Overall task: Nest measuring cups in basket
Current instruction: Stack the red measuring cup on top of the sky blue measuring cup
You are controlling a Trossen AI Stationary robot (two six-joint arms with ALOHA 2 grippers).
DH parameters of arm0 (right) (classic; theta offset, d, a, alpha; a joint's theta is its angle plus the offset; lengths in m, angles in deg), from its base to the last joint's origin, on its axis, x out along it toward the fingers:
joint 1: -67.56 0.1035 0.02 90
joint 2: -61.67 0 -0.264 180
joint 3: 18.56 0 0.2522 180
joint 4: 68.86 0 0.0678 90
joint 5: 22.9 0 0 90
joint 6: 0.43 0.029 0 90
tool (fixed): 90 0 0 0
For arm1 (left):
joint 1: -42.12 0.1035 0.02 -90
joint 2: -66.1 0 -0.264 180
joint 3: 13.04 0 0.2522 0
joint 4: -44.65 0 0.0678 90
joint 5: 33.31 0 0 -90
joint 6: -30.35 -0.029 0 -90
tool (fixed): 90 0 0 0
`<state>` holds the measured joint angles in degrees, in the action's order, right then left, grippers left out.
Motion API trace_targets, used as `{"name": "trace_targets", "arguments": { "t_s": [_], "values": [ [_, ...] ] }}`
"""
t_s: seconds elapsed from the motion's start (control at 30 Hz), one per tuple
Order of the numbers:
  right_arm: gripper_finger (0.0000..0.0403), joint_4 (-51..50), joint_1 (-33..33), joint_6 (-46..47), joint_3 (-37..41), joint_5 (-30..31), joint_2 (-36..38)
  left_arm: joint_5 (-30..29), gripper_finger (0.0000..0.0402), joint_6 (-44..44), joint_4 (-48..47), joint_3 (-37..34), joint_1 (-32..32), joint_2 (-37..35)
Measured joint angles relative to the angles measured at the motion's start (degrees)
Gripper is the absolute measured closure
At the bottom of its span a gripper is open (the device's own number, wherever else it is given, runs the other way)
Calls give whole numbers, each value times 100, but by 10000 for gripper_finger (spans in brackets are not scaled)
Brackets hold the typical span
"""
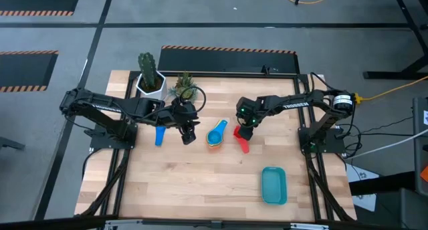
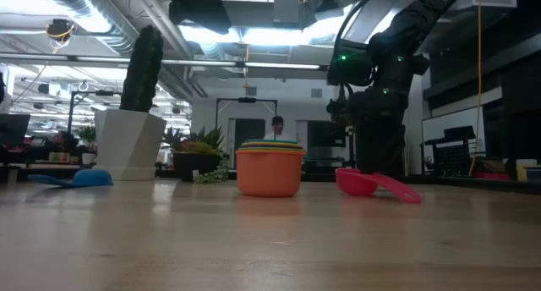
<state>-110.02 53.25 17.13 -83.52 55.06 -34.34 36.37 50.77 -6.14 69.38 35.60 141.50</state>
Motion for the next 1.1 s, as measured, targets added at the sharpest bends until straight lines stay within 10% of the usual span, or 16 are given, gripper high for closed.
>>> {"name": "trace_targets", "arguments": {
  "t_s": [0.3,0.7,1.1],
  "values": [
    [387,49,0,-166,0,-2,0,15,317,175,21,0,-14,-7],
    [394,-1138,0,-1209,-1005,4,-2,-390,317,-109,-355,-101,-415,-1136],
    [390,-1728,102,-3956,-2830,206,0,-799,317,321,1546,-2486,-1113,-2503]
  ]
}}
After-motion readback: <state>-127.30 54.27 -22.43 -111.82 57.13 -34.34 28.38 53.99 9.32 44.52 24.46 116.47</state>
